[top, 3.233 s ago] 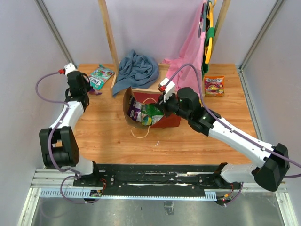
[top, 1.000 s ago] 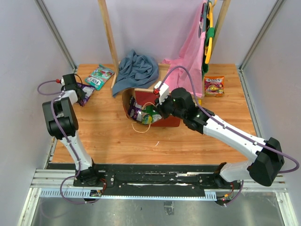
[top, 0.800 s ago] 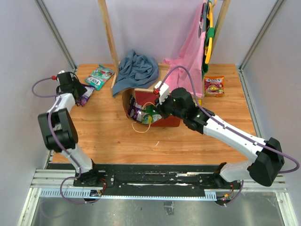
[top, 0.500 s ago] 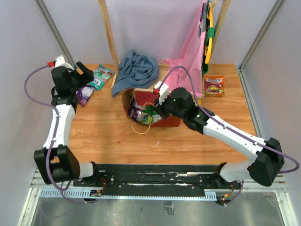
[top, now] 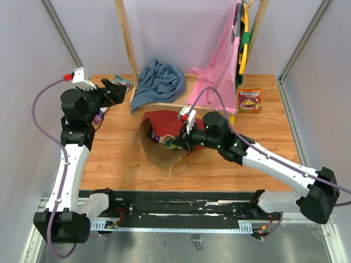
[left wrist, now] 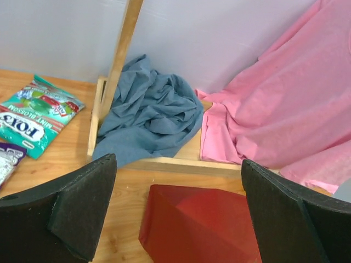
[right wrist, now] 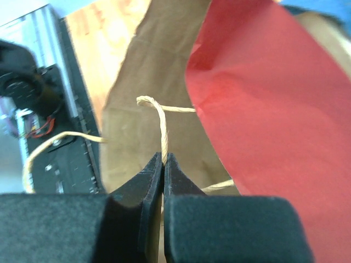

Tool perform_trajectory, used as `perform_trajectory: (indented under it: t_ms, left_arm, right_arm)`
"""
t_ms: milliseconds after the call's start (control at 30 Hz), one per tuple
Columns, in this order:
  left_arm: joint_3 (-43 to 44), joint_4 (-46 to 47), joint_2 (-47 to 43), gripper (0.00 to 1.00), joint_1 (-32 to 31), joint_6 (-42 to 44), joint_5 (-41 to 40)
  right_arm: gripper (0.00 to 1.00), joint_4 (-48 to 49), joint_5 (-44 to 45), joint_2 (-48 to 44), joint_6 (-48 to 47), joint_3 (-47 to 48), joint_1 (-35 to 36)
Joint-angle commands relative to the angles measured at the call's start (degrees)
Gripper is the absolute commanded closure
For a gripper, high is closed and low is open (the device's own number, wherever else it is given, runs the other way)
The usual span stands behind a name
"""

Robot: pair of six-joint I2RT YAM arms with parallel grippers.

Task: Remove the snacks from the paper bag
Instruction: Take out the snack from the paper bag.

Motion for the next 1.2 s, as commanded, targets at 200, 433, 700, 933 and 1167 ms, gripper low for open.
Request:
perform_trajectory:
  t_ms: [200, 433, 700, 933, 1167]
  left_arm:
    - [-1.96, -2.9, -6.45, 0.0, -0.43, -0.79, 1.34]
    - [-4.52, -3.44, -12.25, 0.0, -0.41, -5.24, 4.7]
    - [-11.34, -4.27, -22.15, 0.0, -0.41, -10.25, 9.25]
    - [-20.99, -5.31, -28.27, 0.01, -0.45, -13.21, 13.4]
    - [-24.21, -12.28, -32.83, 0.03, -0.41, -12.13, 12.83]
  right_arm:
    - [0.97, 2.8, -15.7, 0.41, 2.5, -2.14, 4.43]
    - [0.96, 0.69, -24.92, 3.3, 2.41, -1.07, 4.64]
    - [0.99, -3.46, -25.96, 2.73, -0.47, -0.7, 7.24]
    - [0.94, -2.91, -29.18, 1.98, 0.74, -2.08, 7.51]
    - [0.99, -2.69, -26.15, 3.35, 1.29, -2.18, 7.42]
